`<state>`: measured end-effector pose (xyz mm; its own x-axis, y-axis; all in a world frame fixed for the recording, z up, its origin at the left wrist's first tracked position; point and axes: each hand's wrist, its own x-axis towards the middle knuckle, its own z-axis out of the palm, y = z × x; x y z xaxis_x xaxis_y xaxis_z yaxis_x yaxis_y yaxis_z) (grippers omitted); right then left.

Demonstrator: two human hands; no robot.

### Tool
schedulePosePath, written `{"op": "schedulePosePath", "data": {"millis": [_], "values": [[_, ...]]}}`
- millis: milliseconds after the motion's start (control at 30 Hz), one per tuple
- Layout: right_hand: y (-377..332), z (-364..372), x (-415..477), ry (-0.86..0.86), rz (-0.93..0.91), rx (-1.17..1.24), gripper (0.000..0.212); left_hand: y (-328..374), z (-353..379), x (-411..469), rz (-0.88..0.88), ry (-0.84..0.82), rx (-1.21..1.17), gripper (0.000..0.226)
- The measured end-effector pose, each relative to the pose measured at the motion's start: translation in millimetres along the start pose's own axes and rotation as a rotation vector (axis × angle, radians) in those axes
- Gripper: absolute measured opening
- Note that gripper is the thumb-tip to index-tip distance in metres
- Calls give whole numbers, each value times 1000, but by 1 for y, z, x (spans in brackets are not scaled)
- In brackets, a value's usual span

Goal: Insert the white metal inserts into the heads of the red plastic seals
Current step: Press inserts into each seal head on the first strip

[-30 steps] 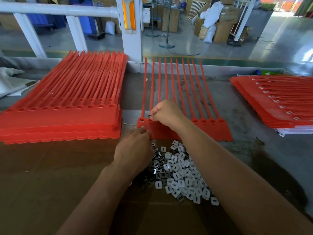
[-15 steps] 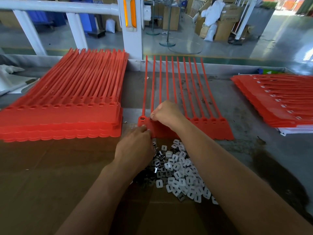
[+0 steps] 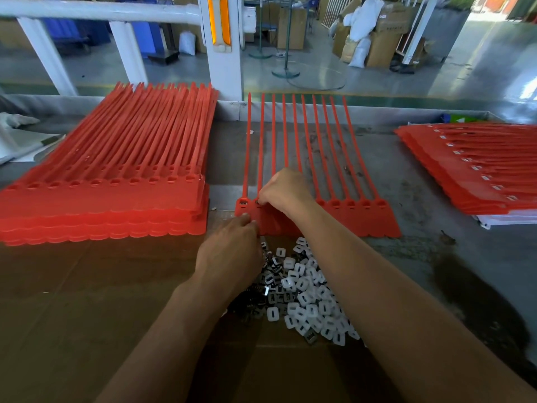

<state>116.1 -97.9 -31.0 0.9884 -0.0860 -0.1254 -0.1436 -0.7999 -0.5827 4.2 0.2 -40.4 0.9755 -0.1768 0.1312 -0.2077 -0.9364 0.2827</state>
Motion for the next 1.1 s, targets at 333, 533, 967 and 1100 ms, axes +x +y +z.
{"op": "schedulePosePath", "data": {"millis": [333,533,967,1100], "values": [[6,-19,-15,-94,-22,262,13,0,-1,0,-11,-14,13,30],[25,-48,-57,-220,-314,104,14,-1,0,0,-5,-9,37,30],[33,-56,-96,-396,-417,-171,18,-1,0,2,8,-2,69,29],[26,-45,-102,-380,-460,-299,20,-1,0,2,24,-18,81,27]]}}
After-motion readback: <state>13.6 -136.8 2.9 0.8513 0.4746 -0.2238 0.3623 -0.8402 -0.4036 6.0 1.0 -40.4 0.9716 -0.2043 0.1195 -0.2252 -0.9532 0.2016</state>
